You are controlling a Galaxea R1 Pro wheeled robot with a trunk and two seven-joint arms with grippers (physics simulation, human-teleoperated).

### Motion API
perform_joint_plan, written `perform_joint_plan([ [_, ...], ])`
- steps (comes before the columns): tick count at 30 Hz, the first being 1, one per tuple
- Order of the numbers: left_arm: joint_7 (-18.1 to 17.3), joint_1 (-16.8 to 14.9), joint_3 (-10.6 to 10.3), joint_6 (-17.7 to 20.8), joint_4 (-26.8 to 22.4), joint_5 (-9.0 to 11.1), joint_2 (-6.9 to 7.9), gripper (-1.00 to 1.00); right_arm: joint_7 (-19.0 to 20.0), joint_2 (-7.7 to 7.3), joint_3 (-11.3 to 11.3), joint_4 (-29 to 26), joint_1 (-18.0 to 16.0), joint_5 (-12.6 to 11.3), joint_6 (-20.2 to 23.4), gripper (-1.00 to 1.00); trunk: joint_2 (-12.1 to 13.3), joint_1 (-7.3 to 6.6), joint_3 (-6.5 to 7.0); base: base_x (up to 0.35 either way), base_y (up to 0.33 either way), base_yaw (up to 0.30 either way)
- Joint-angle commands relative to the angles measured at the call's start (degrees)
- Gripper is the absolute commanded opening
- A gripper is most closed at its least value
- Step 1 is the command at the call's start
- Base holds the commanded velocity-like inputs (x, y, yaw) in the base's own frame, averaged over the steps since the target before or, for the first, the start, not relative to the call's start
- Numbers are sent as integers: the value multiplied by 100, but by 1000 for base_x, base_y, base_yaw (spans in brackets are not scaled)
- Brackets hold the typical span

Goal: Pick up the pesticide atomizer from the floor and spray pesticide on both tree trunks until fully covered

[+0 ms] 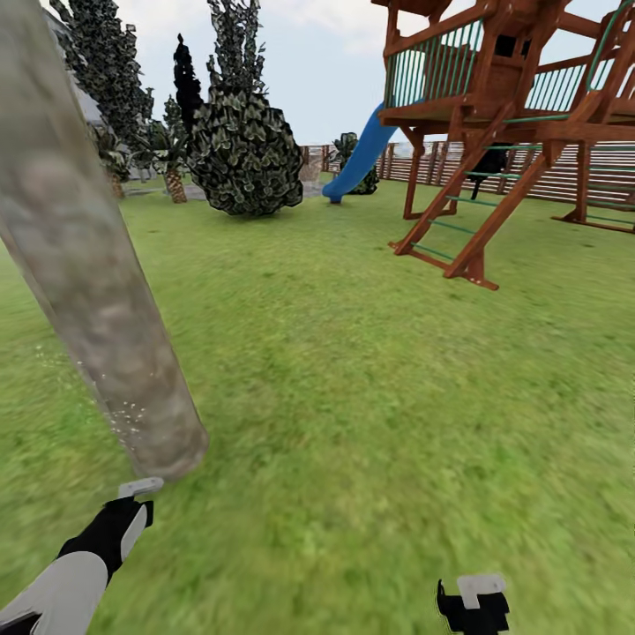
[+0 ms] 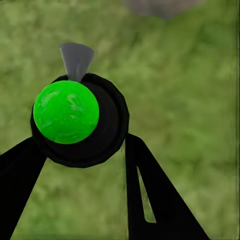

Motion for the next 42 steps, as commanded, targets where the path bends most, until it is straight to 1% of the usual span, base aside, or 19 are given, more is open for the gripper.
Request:
perform_joint_plan([
  [1,-11,-4,35,33,-11,-63,-5,-100,-19,0,-43,10,-2,60,-16,100,-2,1,-5,162,-260,0],
  [7,-11,-4,34,19,-10,-64,-48,-100,-19,0,-43,10,-4,60,-16,100,-2,1,-5,166,-256,41],
  [10,-11,-4,19,17,-18,-71,-95,-100,-19,0,-43,10,-4,63,-16,100,-2,1,-5,167,-256,240],
  [12,-11,-4,18,17,-18,-72,-100,-100,-19,0,-43,9,-4,62,-16,100,-2,1,-5,180,-244,273],
  [19,-14,-4,18,17,-12,-66,-102,-100,-18,0,-43,10,-1,69,-16,100,-2,1,-5,245,-187,264],
  [28,-20,-4,10,9,-10,-64,-104,-100,-19,1,-43,10,-5,69,-16,100,-2,1,-5,287,-139,40],
  [33,-23,-4,16,27,-111,-68,-97,-100,-19,1,-43,10,-5,66,-16,100,-2,1,-5,67,-129,264],
  [34,-50,-4,17,32,-122,-67,-78,-100,-19,1,-43,9,-6,62,-16,100,-2,1,-5,2,-7,277],
  [35,-155,-9,11,35,-164,-65,-53,-100,-19,0,-43,7,-6,61,-16,100,-2,1,-5,1,-3,278],
  [37,-650,-13,-24,91,-529,-79,-26,-100,-19,0,-43,8,-1,64,-16,100,-2,1,-5,0,-1,278],
  [38,-833,-13,-39,222,-881,-100,-18,-100,-19,0,-43,8,-3,64,-16,100,-2,1,-5,0,0,278],
  [40,-973,-13,-67,837,-1651,-102,-10,-100,-19,0,-43,6,-3,62,-16,100,-2,1,-5,0,0,278],
  [42,-1003,-13,-70,1092,-2060,-99,-14,-100,-19,0,-43,4,-2,61,-16,100,-2,1,-5,0,0,278],
])
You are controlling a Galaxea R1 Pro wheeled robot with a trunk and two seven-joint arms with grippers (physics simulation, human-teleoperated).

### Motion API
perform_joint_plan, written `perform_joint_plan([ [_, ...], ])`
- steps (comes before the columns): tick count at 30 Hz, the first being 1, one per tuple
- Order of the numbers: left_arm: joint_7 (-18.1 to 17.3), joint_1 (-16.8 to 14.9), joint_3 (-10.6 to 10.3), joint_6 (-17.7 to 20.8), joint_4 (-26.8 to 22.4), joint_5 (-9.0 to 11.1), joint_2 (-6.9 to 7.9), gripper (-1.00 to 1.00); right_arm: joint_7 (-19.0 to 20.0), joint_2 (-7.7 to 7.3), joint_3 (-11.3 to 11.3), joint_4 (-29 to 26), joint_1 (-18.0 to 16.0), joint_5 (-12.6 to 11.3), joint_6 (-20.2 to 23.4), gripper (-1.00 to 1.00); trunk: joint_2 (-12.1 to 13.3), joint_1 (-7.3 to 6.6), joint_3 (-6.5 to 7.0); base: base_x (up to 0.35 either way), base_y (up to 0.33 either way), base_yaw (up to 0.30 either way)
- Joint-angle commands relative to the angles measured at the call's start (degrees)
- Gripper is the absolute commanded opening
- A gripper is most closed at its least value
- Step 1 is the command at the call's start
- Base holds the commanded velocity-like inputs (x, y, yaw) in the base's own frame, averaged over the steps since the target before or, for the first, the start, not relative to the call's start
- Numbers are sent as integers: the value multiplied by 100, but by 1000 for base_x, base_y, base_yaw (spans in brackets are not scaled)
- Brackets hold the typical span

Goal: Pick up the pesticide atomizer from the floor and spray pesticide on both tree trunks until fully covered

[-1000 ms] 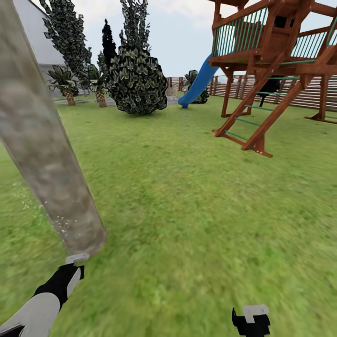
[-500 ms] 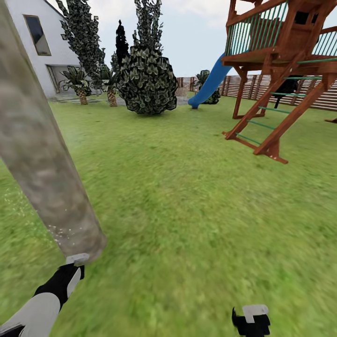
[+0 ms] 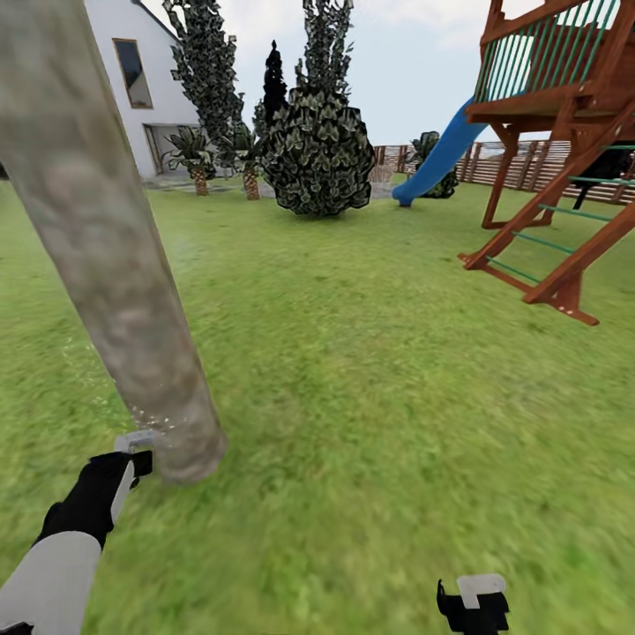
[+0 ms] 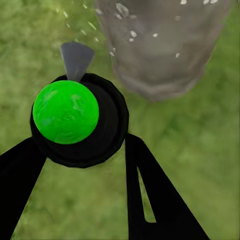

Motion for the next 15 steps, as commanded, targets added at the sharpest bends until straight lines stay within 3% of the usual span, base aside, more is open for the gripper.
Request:
perform_joint_plan([
  [1,-19,-9,13,75,-109,-41,1,-100,-22,0,-42,6,-6,61,-17,100,-2,-1,-5,0,0,278],
  [4,-34,-40,2,122,-206,-55,138,-100,-19,5,-42,8,-7,65,-17,100,-2,-1,-5,0,0,260],
  [6,-39,-69,-360,154,-211,-54,210,-100,-18,3,-42,8,-7,63,-17,100,-2,-1,-5,0,0,61],
  [7,-43,-125,-810,413,-215,-40,221,-100,-14,1,-42,12,-6,67,-17,100,-2,-1,-5,0,0,11],
  [8,-264,-330,-976,659,-213,-38,231,-100,-13,0,-42,13,-6,75,-17,100,-2,-1,-5,0,0,3],
  [10,-813,-600,-1027,765,-209,-82,308,-100,-13,0,-42,9,-6,77,-17,100,-2,-1,-5,0,0,1],
  [12,-1192,-754,-1039,975,-215,-92,545,-100,-13,0,-42,6,-5,70,-17,100,-2,-1,-5,0,0,0],
  [15,-1267,-782,-1046,1046,-219,-91,691,-100,-13,0,-42,5,-2,69,-17,100,-2,-1,-5,0,-43,0],
])
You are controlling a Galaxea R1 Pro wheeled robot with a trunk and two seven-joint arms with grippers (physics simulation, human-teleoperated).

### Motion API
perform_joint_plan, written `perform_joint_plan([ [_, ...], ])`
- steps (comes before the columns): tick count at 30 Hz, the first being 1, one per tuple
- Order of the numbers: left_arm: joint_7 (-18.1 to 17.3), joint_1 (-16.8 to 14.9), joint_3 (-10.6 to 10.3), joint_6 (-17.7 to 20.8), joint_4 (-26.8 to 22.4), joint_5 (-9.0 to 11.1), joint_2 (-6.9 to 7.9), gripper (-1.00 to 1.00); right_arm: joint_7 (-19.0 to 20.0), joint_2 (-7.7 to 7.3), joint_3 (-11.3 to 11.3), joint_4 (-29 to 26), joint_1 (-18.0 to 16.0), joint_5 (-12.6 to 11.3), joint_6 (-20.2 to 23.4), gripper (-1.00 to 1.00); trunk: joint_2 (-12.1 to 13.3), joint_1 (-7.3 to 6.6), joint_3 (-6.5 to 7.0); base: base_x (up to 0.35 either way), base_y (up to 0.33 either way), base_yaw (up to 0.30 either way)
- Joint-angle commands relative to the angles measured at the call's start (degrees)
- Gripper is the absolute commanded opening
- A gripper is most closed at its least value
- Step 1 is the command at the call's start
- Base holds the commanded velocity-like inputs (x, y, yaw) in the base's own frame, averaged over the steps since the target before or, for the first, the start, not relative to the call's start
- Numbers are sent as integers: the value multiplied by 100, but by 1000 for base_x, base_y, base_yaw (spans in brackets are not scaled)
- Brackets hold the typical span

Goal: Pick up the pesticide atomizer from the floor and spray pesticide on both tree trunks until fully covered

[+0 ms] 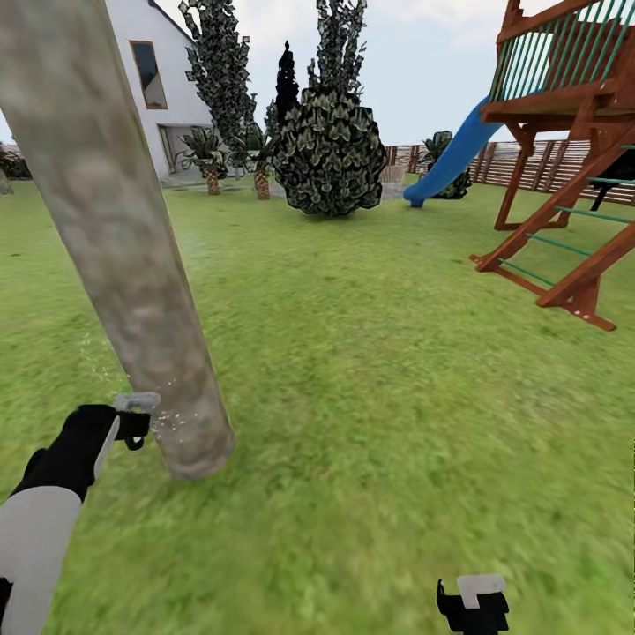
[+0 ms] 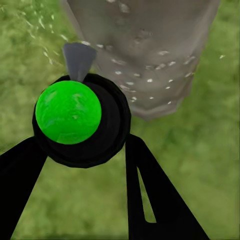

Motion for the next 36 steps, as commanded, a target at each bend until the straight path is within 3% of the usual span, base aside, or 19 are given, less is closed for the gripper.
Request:
perform_joint_plan([
  [1,-63,-5,20,45,-9,-48,11,-100,-21,0,-43,9,-7,60,-17,100,-2,-1,-5,0,-194,0],
  [10,-70,-137,29,202,-211,-29,108,-100,-23,0,-43,8,-9,60,-17,100,-2,-1,-5,-159,-174,107],
  [12,-81,-345,26,455,-212,-20,172,-100,-21,0,-43,8,-7,60,-17,100,-2,-1,-5,-27,-11,276],
  [16,-572,-774,-13,810,-212,-45,194,-100,-25,0,-43,8,-7,58,-17,100,-2,-1,-5,-3,-1,124],
  [17,-632,-801,-122,831,-212,-54,192,-100,-28,-6,-43,8,-9,58,-17,100,-2,-1,-5,0,0,12],
  [20,-674,-782,-223,841,-212,-50,191,-100,-29,-8,-50,8,-9,54,-17,100,-2,-1,-5,49,-100,2],
  [36,-677,-806,-231,885,-212,-55,200,-100,-29,0,-44,8,-8,51,-17,100,-2,-1,-5,53,-264,0],
])
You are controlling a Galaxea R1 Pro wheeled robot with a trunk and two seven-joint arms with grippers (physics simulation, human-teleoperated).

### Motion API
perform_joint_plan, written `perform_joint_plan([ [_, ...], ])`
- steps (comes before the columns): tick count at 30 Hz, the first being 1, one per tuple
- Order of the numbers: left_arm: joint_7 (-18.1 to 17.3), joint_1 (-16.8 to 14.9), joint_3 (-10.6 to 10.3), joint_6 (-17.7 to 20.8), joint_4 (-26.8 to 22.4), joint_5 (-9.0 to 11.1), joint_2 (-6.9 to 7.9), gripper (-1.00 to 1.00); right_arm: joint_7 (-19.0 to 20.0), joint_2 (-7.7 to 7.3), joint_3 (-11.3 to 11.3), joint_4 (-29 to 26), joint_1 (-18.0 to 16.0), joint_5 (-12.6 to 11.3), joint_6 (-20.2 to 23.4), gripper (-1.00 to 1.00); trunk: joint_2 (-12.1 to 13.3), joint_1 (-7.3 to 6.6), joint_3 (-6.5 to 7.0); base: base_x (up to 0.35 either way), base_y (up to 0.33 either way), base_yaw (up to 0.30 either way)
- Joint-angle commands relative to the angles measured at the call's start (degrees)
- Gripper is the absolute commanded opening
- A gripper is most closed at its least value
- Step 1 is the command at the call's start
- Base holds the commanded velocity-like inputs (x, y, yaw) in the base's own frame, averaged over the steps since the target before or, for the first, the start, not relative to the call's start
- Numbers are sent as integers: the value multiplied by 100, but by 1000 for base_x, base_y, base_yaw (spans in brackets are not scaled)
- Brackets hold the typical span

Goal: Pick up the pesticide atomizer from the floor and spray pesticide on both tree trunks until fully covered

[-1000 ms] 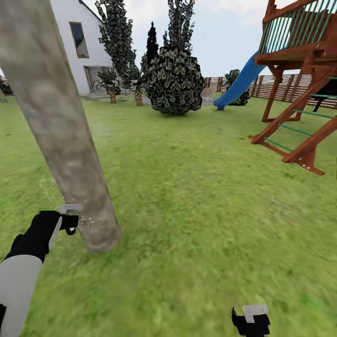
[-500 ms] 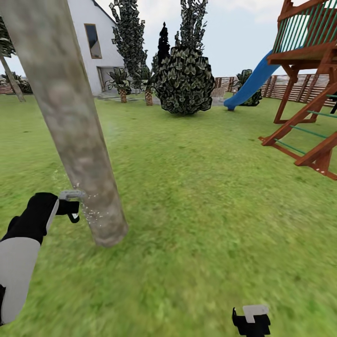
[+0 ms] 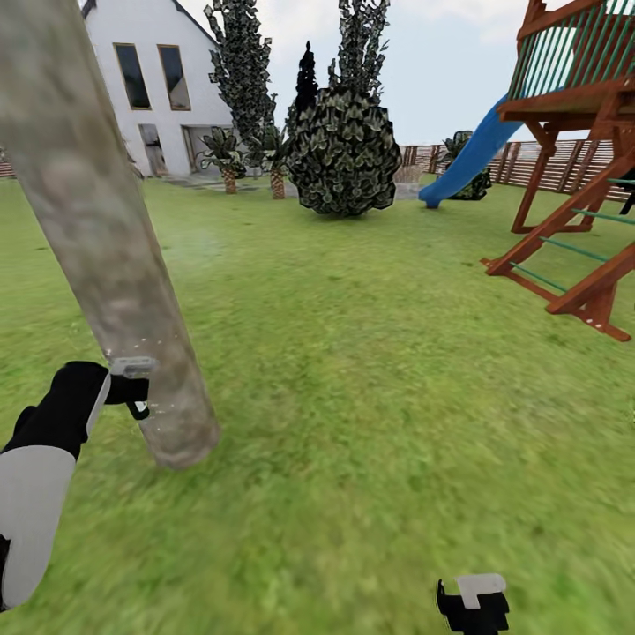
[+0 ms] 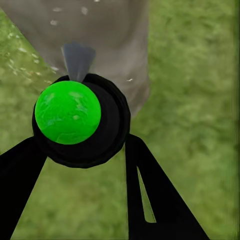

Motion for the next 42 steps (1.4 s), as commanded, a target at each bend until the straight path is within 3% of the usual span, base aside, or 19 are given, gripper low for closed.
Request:
perform_joint_plan([
  [1,-54,-9,15,22,-7,-63,3,-100,-19,1,-42,9,-1,60,-16,100,-2,-1,-5,0,-275,0],
  [10,-54,41,15,19,1,-73,6,-100,-19,1,-41,9,-3,60,-14,100,-2,-1,-5,62,-270,161],
  [13,-26,85,53,-35,81,-76,93,-100,-19,1,-41,9,-5,60,-16,100,-2,-1,-5,4,-270,4],
  [20,21,765,106,-121,107,-72,291,-100,-17,1,-41,9,-5,69,-16,100,-2,-1,-5,68,-270,0],
  [29,121,1053,301,-205,103,-81,306,-100,-19,1,-41,9,-4,69,-15,100,-2,-1,-5,142,-264,142],
  [31,595,1199,436,-575,132,-29,246,-100,-16,1,-41,9,-5,76,-16,100,-2,-1,-5,150,-261,278],
  [35,655,1289,483,-626,167,-25,224,-100,-12,2,-41,12,-6,77,-16,100,-2,-1,-5,152,-261,278],
  [37,674,1358,660,-807,165,-11,211,-100,-11,8,-41,10,-6,78,-15,100,-2,-1,-5,152,-261,235],
  [39,755,1378,693,-1068,290,-2,104,-100,-10,3,-41,16,-6,78,-16,100,-2,-1,-5,152,-261,50],
  [41,833,1383,698,-1328,695,-19,-98,-100,-16,1,-41,17,-1,78,-16,100,-2,-1,-5,152,-261,10],
  [42,1028,1380,706,-1822,1086,-11,-151,-100,-18,1,-41,17,-3,78,-16,100,-2,-1,-5,156,-259,1],
])
